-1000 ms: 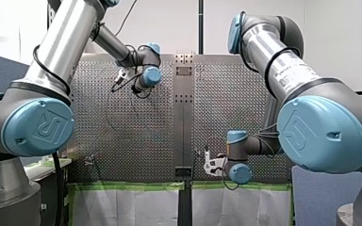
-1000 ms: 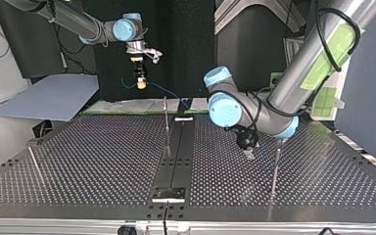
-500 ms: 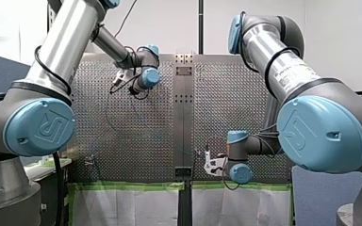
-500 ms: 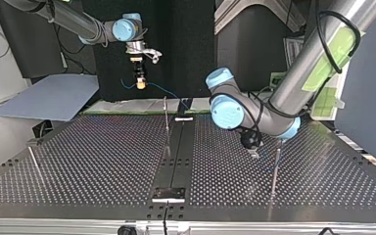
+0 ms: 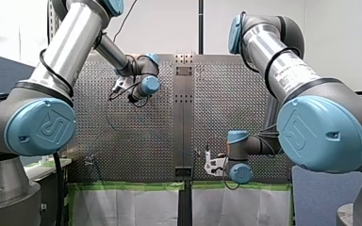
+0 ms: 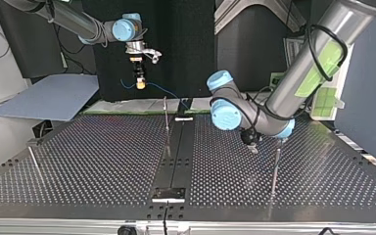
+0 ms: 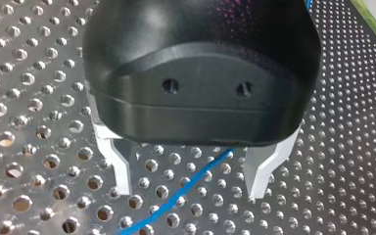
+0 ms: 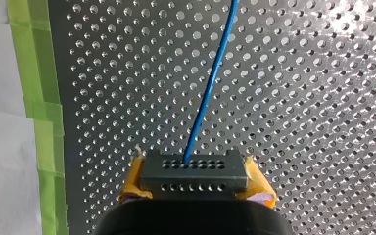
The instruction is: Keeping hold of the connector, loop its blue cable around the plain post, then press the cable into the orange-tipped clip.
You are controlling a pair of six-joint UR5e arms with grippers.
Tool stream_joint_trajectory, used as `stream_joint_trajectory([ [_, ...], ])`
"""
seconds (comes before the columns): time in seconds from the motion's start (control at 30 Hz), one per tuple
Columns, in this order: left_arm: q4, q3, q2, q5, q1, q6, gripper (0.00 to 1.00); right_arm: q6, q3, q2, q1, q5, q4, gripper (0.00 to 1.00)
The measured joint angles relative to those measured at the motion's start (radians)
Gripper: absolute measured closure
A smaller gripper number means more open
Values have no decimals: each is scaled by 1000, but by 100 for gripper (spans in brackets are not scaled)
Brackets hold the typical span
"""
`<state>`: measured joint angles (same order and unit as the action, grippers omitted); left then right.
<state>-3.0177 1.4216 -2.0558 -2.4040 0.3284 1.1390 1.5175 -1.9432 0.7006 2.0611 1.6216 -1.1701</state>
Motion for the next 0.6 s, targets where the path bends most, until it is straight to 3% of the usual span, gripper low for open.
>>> stream_joint_trajectory([
  [0.27, -8, 0, -62, 13, -3, 9, 2, 0, 0, 0, 0, 0, 1, 100],
  [0.43, 2, 0, -105, 48, -3, 32, 2, 0, 0, 0, 0, 0, 1, 100],
  [0.6, 6, 0, -116, 66, -3, 41, 2, 0, 0, 0, 0, 0, 1, 100],
])
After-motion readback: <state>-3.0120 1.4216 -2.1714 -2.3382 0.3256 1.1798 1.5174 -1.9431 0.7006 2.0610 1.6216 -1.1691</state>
